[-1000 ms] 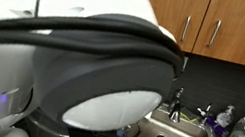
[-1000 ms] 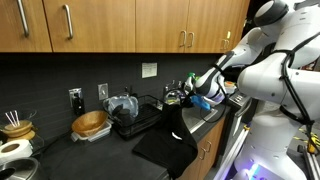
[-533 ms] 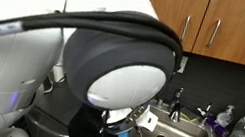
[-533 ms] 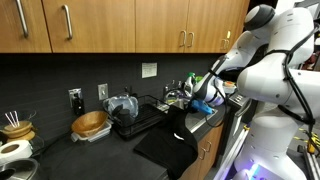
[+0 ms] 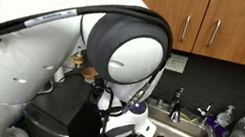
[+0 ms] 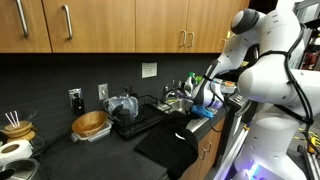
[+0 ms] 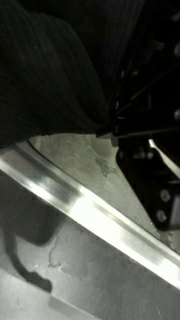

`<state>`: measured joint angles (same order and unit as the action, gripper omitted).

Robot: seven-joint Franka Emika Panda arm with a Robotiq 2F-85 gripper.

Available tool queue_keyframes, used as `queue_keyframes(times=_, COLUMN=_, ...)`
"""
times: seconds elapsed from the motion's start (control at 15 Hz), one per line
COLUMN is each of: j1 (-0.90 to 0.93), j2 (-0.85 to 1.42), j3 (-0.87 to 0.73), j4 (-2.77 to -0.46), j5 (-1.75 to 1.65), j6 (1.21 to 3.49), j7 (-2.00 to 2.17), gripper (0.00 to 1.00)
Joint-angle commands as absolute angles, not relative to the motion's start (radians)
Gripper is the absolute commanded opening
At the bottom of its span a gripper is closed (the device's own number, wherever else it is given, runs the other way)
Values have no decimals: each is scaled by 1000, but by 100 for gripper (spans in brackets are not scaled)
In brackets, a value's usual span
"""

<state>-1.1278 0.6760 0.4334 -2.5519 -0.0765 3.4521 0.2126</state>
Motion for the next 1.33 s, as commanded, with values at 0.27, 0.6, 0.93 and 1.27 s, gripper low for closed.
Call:
queue_keyframes(times=0.27, j1=-950, j2=651, j3=267, j4=-2573, j5=56, j6=3455, j7=301, gripper=1)
queue_keyframes(times=0.6, j1=-889, j2=654, j3=238, j4=-2570, j5=79, j6=3447, j7=332, gripper=1)
queue_keyframes(times=0.93, j1=-900, j2=676, j3=244, j4=-2551, j5=45, j6=3451, j7=329, gripper=4)
queue_keyframes(times=1.27, j1=-901, j2=677, j3=242, j4=-2550, j5=45, j6=3451, j7=329, gripper=4)
